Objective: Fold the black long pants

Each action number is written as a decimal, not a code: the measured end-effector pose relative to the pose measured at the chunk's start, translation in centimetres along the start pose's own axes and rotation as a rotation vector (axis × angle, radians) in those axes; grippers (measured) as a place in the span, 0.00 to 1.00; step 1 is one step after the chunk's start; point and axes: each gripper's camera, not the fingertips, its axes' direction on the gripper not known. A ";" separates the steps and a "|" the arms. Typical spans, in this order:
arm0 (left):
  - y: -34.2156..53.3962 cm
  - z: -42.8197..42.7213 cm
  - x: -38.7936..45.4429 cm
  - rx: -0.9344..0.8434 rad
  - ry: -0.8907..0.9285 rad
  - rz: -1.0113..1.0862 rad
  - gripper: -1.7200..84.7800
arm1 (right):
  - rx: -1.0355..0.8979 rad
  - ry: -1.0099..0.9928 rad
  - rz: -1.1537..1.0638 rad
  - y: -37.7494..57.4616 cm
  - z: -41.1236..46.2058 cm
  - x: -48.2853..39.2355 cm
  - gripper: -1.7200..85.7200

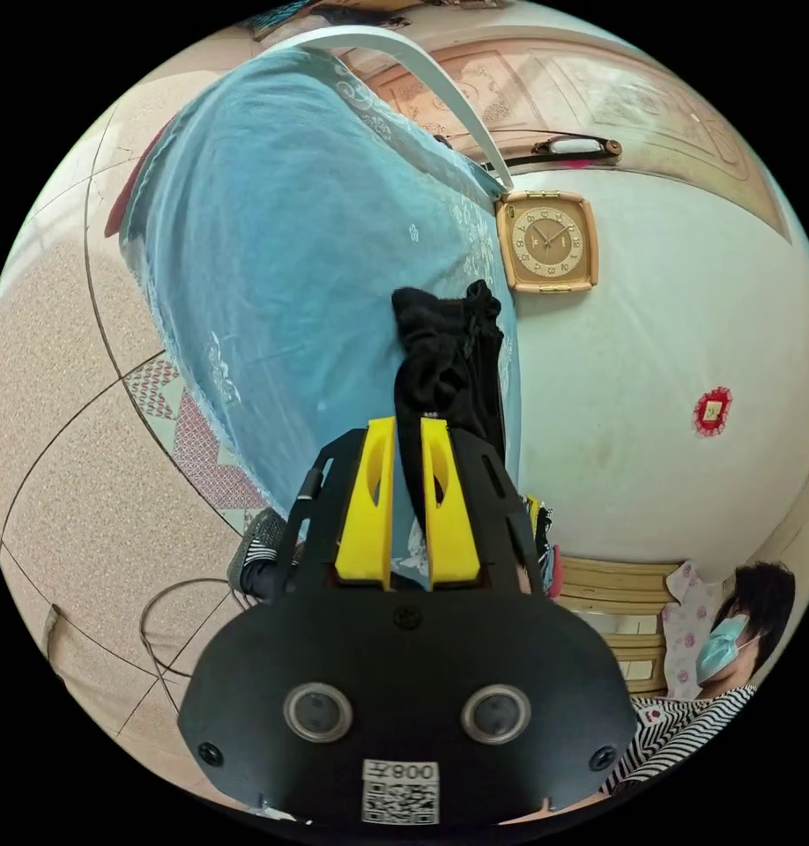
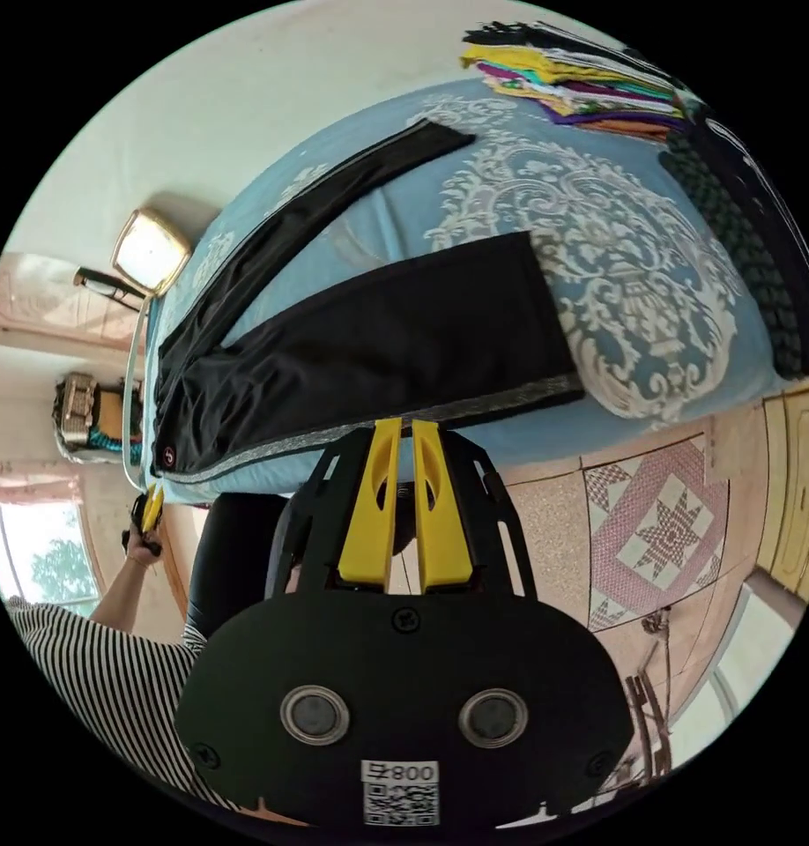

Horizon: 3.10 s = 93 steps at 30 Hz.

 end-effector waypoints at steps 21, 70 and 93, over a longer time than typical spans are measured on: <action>13.1 30.0 12.3 -0.780 -0.306 0.703 0.03 | 0.059 0.019 0.271 0.5 -15.5 2.3 0.08; 4.4 56.8 24.5 -0.676 -0.350 0.805 0.02 | -0.053 0.202 -0.039 -14.9 -18.4 -19.0 0.02; 2.0 58.4 32.4 -0.637 -0.361 0.901 0.02 | -0.099 0.366 -0.699 -14.5 -3.9 -41.1 0.02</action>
